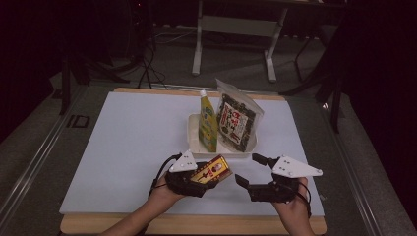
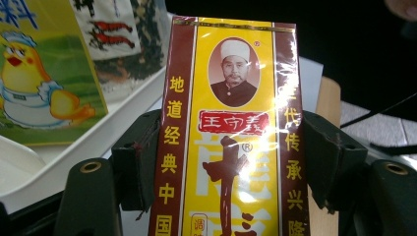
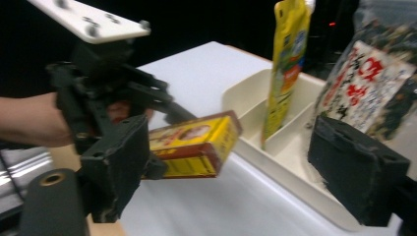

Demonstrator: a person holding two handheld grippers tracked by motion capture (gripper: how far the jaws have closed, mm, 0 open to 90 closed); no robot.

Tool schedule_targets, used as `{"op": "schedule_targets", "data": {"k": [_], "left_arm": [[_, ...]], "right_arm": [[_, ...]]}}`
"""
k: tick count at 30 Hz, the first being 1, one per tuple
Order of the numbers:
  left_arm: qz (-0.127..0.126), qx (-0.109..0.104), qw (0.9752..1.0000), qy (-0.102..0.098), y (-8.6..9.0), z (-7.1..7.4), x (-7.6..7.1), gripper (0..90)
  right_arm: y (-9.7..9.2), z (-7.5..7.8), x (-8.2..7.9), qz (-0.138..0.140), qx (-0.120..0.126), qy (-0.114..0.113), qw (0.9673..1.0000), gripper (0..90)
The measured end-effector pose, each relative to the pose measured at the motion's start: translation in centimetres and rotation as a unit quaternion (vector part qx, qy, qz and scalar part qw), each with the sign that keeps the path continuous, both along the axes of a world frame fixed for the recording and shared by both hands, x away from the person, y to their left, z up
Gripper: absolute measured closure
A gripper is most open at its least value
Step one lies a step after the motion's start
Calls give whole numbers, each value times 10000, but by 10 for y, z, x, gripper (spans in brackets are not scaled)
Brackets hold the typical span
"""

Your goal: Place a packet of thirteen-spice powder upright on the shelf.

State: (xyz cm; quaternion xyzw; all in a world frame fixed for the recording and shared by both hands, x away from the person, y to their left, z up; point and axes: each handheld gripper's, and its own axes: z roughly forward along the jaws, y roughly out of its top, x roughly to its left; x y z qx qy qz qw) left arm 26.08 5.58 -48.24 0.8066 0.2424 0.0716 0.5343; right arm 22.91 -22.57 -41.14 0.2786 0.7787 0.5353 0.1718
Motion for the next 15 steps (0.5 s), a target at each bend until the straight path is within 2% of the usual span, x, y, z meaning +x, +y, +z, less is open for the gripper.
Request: {"op": "schedule_targets", "data": {"k": [3, 5, 6, 7, 8, 11, 13, 15], "left_arm": [[125, -168, 9996, -202, 3, 0, -3, 318], [246, -288, 9987, -339, 6, 0, -4, 318], [314, -332, 9982, -386, 7, 0, -4, 318], [345, -340, 9980, -409, 7, 0, -4, 318], [305, -395, 9980, -401, 8, 0, -3, 318], [241, -514, 9968, -557, 8, -3, -6, 317], [242, -569, 9954, -730, 8, -4, -7, 317], [234, -631, 9940, -867, 8, -5, -8, 317]], "right_arm": [[6, 2, 0, -165, -129, -146, 9997, 105], [11, 1, 0, -166, -395, -351, 9985, 103], [14, 1, 0, -224, -376, -325, 9985, 104], [17, 1, 1, -240, -242, -224, 9992, 104], [19, 1, 2, -254, -200, -173, 9993, 104], [28, 2, 2, -186, -137, -142, 9996, 141], [33, 2, 3, -171, -16, -97, 9998, 194], [37, 1, 5, -150, 163, 66, 9997, 215]]}}
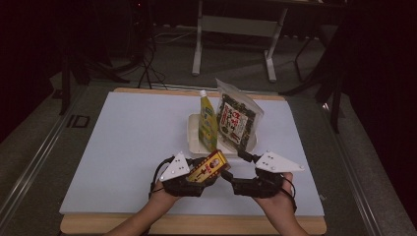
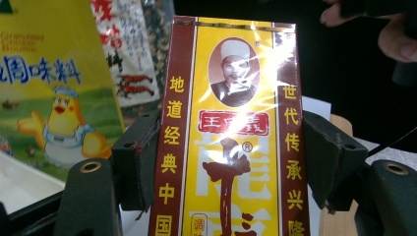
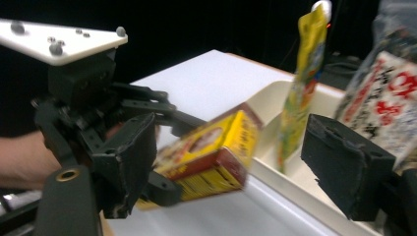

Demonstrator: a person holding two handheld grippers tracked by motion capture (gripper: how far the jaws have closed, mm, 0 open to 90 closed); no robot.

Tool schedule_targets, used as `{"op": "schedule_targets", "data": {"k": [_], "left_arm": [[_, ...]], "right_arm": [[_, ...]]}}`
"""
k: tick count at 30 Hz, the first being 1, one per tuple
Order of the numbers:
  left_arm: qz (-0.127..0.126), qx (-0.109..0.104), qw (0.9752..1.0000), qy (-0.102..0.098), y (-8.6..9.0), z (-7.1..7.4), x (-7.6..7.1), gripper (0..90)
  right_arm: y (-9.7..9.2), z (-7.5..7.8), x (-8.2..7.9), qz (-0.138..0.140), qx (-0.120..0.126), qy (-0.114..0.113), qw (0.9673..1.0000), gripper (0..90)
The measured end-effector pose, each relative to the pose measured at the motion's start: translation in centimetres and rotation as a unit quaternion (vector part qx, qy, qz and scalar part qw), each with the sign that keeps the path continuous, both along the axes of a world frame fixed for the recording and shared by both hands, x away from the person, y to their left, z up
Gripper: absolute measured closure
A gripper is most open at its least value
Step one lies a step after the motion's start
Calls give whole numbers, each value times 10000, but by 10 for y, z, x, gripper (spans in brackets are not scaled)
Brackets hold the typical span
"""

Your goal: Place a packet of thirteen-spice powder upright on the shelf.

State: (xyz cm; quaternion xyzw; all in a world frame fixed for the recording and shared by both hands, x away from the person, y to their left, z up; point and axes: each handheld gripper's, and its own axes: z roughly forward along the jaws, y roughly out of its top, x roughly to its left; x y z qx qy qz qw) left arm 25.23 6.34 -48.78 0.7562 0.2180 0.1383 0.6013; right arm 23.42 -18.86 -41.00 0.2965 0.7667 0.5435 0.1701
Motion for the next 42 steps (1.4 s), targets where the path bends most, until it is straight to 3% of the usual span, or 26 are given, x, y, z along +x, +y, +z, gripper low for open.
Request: {"op": "schedule_targets", "data": {"k": [3, 8, 13, 20, 24, 28, 33, 38, 42], "left_arm": [[19, -100, 9998, -167, -1, -2, -1, 317], [4, -419, 9988, -263, 2, -4, 0, 317], [192, -617, 9962, -581, 5, -3, -3, 316], [372, -612, 9948, -718, 4, -3, -4, 313], [438, -558, 9955, -628, 2, -5, -3, 306], [447, -566, 9964, -451, 3, -5, -1, 299], [480, -457, 9971, -384, 3, -2, -2, 265], [508, -190, 9985, -52, -2, 4, -2, 137], [568, -94, 9983, -48, -3, 5, -3, 53]], "right_arm": [[7, -1, 1, -10, 123, 132, 9998, 280], [14, -3, 5, -137, 269, 392, 9988, 399], [18, -7, 10, -290, 368, 554, 9974, 461], [26, -5, 13, -259, 602, 906, 9937, 610], [31, -4, 13, -327, 718, 1222, 9894, 670], [34, -4, 13, -427, 665, 1213, 9895, 675], [38, -4, 13, -455, 543, 1153, 9908, 676], [41, -3, 13, -436, 449, 1090, 9921, 676], [43, -2, 14, -460, 414, 1020, 9929, 675]]}}
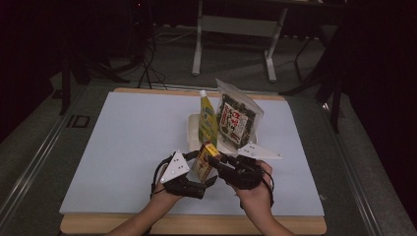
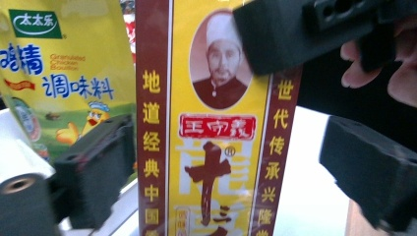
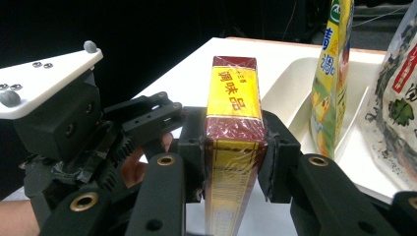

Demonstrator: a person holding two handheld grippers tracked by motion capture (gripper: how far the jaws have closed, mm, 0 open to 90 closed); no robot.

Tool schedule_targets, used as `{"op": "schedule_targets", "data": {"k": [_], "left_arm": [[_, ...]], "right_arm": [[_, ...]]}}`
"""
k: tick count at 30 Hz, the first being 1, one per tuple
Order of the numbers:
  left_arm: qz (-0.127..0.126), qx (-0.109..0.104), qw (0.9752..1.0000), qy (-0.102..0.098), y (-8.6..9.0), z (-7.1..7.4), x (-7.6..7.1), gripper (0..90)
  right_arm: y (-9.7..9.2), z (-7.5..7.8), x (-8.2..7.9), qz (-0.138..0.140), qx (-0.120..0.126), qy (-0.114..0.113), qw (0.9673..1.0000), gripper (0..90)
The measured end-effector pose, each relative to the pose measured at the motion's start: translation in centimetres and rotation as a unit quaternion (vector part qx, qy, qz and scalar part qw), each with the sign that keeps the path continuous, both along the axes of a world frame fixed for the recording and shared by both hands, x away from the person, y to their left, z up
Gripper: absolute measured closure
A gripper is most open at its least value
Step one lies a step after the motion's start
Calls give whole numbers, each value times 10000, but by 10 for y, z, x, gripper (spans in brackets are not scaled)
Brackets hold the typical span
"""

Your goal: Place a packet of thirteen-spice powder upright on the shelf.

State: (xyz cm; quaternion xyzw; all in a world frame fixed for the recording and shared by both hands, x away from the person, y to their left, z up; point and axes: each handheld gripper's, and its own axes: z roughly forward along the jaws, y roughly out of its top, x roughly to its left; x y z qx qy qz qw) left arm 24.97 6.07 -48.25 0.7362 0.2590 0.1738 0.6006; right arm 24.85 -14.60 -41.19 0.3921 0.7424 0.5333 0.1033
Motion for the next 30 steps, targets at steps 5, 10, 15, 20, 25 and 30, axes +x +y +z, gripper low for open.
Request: {"op": "schedule_targets", "data": {"k": [5, 10, 15, 20, 25, 30], "left_arm": [[124, -1, 9999, 50, 5, 2, -1, 17], [318, -27, 9994, 96, 19, 4, -2, 14], [516, -116, 9984, 220, 38, 3, -1, 14], [669, -86, 9974, 267, 54, 0, -4, 14], [830, -34, 9960, 324, 70, -6, -7, 14], [1054, 15, 9937, 377, 87, -12, -11, 14]], "right_arm": [[3, 2, 1, -63, -87, -99, 9999, 675], [9, 7, 2, -160, -212, -316, 9991, 675], [18, 9, 6, -227, -332, -509, 9979, 675], [28, 11, 11, -251, -374, -586, 9973, 676], [38, 14, 17, -349, -443, -728, 9958, 675], [47, 18, 27, -479, -398, -816, 9947, 676]]}}
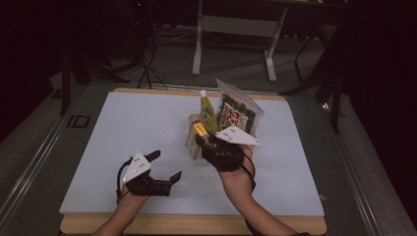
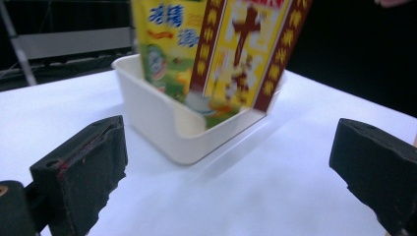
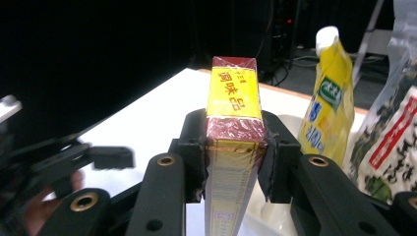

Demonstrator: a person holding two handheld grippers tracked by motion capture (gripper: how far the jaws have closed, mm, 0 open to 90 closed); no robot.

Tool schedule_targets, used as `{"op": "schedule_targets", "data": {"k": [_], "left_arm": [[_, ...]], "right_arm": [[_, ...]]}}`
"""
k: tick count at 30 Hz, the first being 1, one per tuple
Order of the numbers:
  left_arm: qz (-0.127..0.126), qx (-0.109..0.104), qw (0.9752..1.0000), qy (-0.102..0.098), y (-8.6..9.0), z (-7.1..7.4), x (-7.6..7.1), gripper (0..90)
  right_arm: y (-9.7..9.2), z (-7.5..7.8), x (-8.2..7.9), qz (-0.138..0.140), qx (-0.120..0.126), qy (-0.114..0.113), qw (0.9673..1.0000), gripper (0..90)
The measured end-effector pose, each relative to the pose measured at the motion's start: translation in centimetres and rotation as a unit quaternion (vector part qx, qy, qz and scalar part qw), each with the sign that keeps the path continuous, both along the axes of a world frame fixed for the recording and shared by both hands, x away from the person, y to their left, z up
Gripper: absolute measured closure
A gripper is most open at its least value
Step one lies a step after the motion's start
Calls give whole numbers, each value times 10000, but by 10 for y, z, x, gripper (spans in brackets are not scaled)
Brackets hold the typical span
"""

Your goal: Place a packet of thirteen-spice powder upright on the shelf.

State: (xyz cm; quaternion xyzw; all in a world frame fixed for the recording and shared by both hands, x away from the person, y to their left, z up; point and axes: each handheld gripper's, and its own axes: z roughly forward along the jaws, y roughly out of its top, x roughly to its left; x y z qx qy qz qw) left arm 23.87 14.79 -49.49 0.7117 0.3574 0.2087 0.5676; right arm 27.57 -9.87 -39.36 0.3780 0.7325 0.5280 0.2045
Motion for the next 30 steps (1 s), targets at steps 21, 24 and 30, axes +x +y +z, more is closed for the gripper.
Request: {"op": "schedule_targets", "data": {"k": [21, 24, 30], "left_arm": [[246, -18, 9997, -13, 18, -6, -2, 14], [233, -9, 9997, -17, 17, -6, -2, 14], [215, -18, 9998, -12, 17, -6, -2, 15]], "right_arm": [[32, -17, 35, -1138, 22, -269, 9931, 675], [36, -22, 37, -1274, -80, -299, 9914, 676], [41, -37, 47, -1466, -228, -157, 9888, 676]]}}
